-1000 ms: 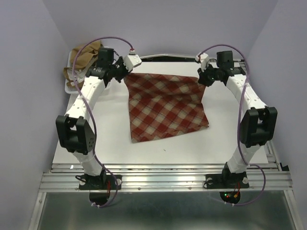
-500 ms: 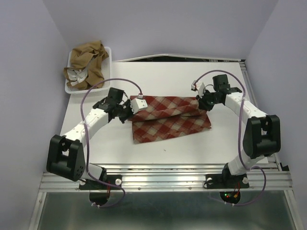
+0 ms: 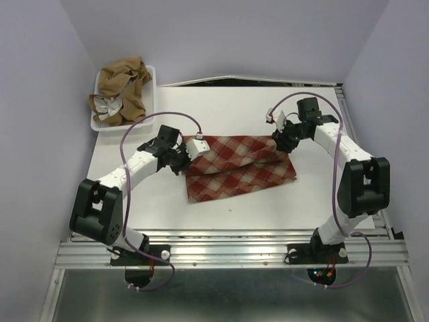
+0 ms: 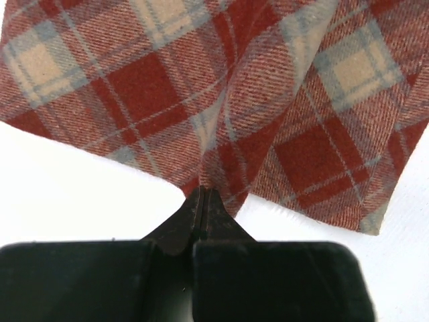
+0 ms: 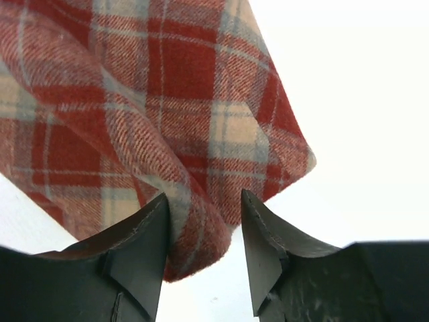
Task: Fold and stack the skirts
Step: Fold the skirt
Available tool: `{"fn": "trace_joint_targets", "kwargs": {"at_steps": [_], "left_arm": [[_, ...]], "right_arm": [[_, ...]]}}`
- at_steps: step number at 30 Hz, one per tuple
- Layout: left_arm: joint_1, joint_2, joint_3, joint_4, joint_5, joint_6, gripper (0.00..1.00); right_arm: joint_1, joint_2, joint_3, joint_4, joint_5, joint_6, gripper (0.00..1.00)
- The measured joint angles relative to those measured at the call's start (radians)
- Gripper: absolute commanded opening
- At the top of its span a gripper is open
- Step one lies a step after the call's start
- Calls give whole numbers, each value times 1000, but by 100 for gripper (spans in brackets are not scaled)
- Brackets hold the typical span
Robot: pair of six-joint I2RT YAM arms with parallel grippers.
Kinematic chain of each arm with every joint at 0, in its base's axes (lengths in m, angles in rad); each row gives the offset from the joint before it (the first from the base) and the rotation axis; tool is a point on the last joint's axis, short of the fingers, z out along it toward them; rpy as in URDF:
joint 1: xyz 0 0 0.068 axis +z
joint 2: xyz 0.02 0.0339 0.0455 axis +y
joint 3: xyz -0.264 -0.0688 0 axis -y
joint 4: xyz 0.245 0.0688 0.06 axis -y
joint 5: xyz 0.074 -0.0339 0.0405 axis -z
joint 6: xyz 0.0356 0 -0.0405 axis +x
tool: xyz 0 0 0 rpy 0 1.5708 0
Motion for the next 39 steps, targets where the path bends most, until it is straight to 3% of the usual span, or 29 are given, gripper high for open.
{"fn": "trace_joint_targets", "kwargs": {"at_steps": [2, 3, 4, 5, 8, 9, 13, 21, 24, 33, 36, 39], "left_arm": [[0, -1, 5, -6, 11, 5, 0], [0, -3, 5, -14, 17, 12, 1], [0, -7, 5, -26, 23, 18, 13], [-2, -17, 5, -46, 33, 33, 15], [-9, -50, 5, -85, 50, 61, 28], [-16, -63, 5, -97, 56, 71, 40], [-37, -77, 5, -131, 66, 92, 52], [-48, -76, 3, -139, 52, 92, 56], [-56, -75, 1, -138, 38, 103, 56], [-112, -11, -53, -111, -39, 140, 56], [-114, 12, -80, -76, -80, 150, 56], [-114, 50, -90, -38, -125, 156, 48]], "right_arm": [[0, -7, 26, -45, 0, -53, 55], [0, -12, 29, -69, 2, -82, 63], [0, -18, 29, -91, 3, -103, 79], [0, -27, 27, -124, 6, -129, 82], [0, -56, 4, -180, 21, -189, 86], [0, -64, -7, -186, 23, -202, 86], [6, -76, -24, -212, 40, -235, 88], [85, -96, -135, -173, 91, -272, 87], [109, -114, -192, -163, 113, -292, 83], [135, -158, -303, -8, 208, -327, 50], [143, -158, -314, 30, 230, -330, 39], [150, -158, -320, 66, 247, -336, 22]]}}
